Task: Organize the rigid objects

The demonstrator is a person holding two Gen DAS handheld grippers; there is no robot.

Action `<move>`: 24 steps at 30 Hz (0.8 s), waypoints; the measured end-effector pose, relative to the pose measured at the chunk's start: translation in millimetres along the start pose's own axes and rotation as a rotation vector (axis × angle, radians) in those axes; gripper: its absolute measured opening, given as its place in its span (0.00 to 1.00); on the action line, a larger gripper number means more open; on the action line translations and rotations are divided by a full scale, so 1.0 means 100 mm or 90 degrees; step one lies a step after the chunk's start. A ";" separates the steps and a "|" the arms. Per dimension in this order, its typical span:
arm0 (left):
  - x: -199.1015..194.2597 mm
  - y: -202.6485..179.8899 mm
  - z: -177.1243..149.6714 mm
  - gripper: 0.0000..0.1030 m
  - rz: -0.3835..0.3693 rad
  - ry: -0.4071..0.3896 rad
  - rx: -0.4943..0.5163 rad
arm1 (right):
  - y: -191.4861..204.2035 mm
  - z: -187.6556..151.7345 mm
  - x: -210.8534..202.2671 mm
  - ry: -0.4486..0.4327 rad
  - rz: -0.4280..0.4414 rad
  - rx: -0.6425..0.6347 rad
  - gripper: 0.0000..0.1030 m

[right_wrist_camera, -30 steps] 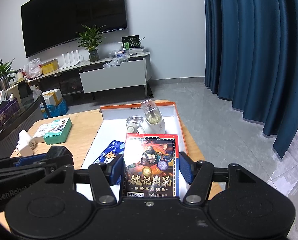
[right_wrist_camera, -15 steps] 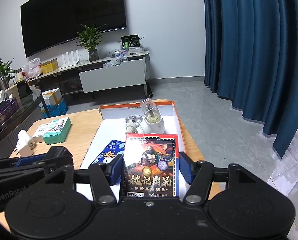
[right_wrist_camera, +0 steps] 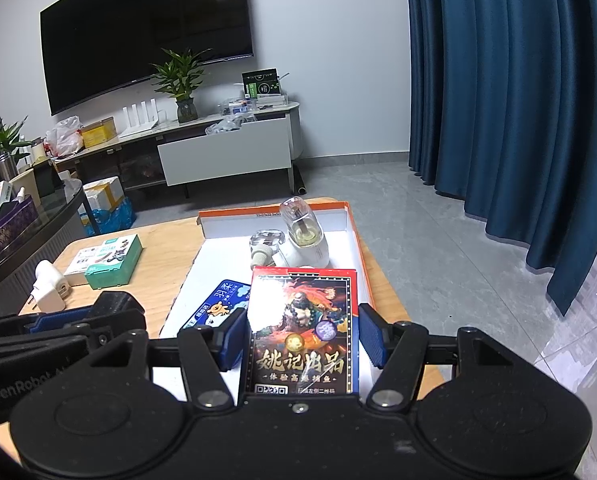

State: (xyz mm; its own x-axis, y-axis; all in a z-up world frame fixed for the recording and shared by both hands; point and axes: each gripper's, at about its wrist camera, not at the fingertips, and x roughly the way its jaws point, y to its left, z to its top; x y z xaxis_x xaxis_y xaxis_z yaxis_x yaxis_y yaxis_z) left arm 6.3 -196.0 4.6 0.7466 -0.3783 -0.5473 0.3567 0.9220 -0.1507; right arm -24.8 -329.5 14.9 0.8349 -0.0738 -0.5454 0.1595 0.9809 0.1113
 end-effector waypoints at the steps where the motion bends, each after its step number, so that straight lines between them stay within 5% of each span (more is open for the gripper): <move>1: 0.00 0.00 0.00 0.35 0.000 0.000 0.001 | 0.00 0.00 0.00 0.000 0.000 0.001 0.69; 24: 0.06 0.01 -0.01 0.35 -0.005 0.009 -0.004 | -0.03 -0.02 0.08 0.015 0.000 0.005 0.69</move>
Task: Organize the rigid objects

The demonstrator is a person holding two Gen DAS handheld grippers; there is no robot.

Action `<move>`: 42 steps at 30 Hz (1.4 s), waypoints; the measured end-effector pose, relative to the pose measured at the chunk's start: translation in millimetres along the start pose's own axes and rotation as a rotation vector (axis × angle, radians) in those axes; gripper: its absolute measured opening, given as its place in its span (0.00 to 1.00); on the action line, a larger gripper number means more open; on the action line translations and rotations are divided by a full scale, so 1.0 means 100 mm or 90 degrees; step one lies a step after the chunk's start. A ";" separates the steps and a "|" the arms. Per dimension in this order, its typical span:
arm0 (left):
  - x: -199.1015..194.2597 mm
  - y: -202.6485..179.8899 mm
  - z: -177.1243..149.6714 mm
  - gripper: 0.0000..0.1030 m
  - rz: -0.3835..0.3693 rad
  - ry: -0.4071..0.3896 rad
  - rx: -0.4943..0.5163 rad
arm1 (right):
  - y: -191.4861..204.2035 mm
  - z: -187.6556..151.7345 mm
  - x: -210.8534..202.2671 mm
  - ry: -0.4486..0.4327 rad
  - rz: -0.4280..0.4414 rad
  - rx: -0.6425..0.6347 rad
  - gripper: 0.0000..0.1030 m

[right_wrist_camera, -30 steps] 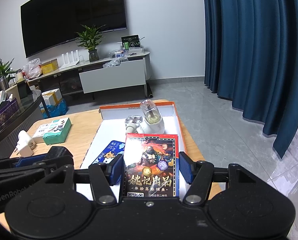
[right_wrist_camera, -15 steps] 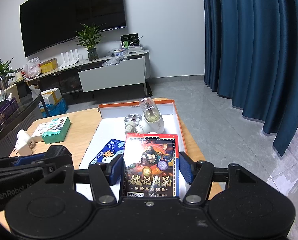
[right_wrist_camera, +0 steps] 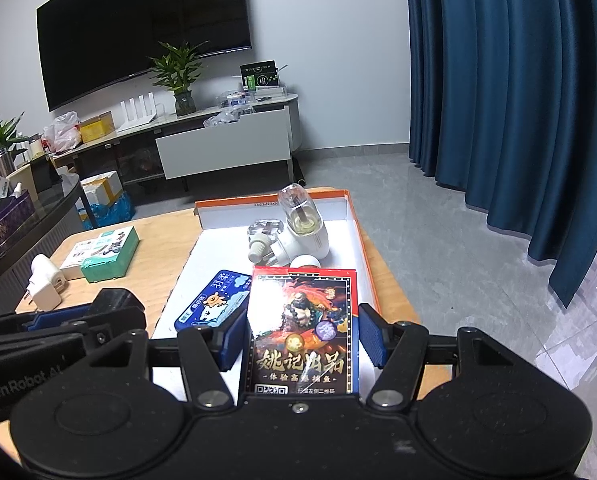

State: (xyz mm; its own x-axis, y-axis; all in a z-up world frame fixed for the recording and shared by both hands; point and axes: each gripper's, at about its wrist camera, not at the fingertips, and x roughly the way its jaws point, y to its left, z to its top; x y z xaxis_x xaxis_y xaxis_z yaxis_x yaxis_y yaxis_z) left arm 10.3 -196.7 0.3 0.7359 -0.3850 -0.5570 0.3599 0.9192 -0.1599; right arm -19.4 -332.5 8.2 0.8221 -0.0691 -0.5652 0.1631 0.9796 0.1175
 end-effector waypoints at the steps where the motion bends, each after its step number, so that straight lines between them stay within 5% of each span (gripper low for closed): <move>1: 0.00 0.00 0.00 0.36 0.000 0.001 0.000 | 0.00 0.00 0.01 0.001 0.000 0.000 0.69; 37: 0.16 0.02 -0.01 0.36 -0.005 0.025 0.006 | -0.02 -0.03 0.24 0.037 0.009 0.002 0.70; 42: 0.19 0.01 -0.02 0.36 -0.010 0.030 0.008 | -0.04 0.04 0.19 -0.009 0.021 0.011 0.75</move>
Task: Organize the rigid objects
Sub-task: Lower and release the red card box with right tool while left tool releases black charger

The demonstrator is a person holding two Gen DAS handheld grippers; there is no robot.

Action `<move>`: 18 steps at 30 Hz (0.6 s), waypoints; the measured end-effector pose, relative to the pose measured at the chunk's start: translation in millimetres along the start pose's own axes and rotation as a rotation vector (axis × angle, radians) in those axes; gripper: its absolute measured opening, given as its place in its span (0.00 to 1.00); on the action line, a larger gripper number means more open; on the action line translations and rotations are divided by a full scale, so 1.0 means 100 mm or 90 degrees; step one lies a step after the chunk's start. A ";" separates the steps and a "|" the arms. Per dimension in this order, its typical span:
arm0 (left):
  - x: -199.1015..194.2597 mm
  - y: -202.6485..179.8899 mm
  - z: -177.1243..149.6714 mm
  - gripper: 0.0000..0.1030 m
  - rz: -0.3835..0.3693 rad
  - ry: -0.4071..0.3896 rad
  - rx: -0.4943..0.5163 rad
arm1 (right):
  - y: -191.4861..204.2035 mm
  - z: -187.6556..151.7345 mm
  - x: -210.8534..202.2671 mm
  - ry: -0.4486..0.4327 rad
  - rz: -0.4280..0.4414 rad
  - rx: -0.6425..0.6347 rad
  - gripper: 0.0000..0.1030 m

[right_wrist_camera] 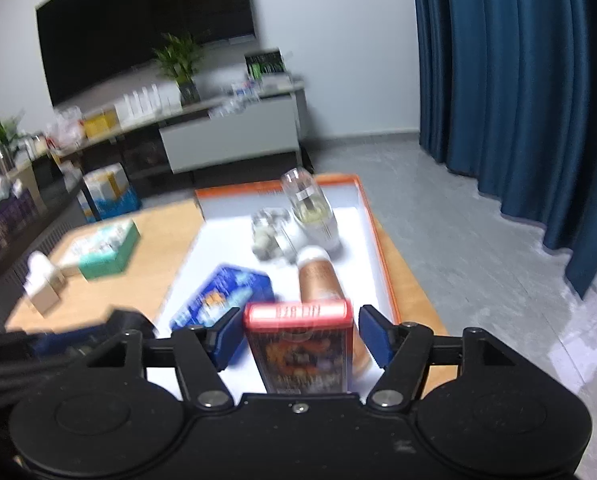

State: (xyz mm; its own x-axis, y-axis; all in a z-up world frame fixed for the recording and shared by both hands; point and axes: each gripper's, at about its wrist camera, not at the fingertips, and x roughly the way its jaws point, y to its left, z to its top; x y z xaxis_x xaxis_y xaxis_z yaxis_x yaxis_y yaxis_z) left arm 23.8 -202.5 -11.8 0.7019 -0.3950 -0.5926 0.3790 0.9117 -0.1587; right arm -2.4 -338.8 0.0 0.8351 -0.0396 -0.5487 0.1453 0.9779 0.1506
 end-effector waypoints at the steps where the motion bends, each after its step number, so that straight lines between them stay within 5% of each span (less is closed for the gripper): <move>1: 0.01 -0.01 0.00 0.36 -0.002 0.001 0.002 | 0.00 0.02 -0.03 -0.014 -0.010 -0.002 0.76; 10: 0.10 -0.07 -0.01 0.40 -0.038 0.008 0.018 | -0.17 0.10 -0.18 -0.061 -0.031 0.039 0.78; 18: -0.01 -0.04 0.07 0.45 -0.018 -0.005 0.010 | -0.04 0.17 -0.29 -0.075 -0.016 0.020 0.80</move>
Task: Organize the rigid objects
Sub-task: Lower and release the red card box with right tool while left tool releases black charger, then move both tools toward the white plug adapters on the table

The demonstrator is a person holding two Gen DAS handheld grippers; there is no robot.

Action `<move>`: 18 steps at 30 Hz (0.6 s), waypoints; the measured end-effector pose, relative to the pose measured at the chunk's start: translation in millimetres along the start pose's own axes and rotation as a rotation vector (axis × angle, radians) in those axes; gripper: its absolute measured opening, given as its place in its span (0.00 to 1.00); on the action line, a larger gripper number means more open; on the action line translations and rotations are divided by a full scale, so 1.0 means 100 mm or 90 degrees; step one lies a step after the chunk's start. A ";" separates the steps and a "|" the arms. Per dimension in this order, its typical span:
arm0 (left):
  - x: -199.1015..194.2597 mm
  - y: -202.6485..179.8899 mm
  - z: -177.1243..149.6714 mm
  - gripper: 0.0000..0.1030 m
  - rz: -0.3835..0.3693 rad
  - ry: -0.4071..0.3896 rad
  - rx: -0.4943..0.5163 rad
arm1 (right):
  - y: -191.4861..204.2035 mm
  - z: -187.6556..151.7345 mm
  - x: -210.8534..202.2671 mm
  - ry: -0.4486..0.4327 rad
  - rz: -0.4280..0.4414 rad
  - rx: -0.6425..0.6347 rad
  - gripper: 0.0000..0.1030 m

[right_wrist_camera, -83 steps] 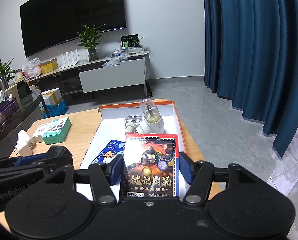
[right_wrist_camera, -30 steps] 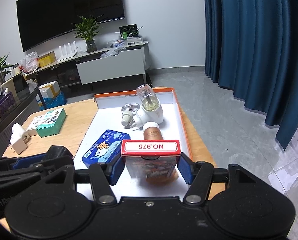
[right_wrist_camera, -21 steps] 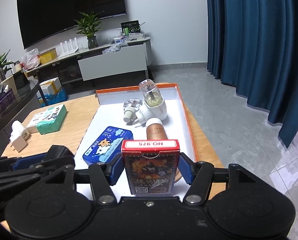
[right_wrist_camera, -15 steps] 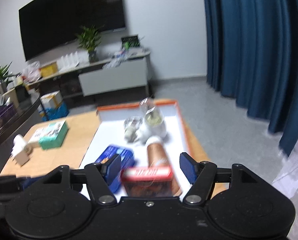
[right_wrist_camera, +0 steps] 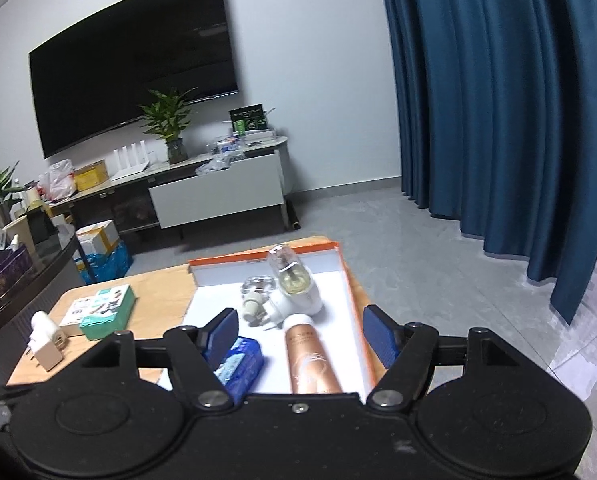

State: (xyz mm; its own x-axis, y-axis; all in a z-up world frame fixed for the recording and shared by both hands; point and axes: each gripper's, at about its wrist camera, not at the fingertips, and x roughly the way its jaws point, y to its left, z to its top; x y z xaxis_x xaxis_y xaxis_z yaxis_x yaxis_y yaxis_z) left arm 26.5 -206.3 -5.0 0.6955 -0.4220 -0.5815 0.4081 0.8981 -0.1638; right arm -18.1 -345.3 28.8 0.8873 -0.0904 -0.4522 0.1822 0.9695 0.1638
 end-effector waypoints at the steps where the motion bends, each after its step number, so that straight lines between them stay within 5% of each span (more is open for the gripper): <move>1: -0.02 0.02 0.02 0.46 0.005 -0.001 -0.004 | 0.03 0.00 -0.01 -0.001 0.001 -0.006 0.80; 18: -0.40 0.56 0.09 0.64 0.107 -0.020 -0.029 | 0.58 0.00 -0.07 0.035 0.046 -0.042 0.84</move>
State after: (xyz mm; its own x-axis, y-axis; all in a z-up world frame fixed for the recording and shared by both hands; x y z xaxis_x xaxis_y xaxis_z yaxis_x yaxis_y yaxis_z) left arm 26.7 -140.6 15.8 0.7697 -0.2686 -0.5791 0.2577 0.9607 -0.1031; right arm -13.5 -288.1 41.1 0.8719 -0.0090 -0.4896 0.0893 0.9860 0.1409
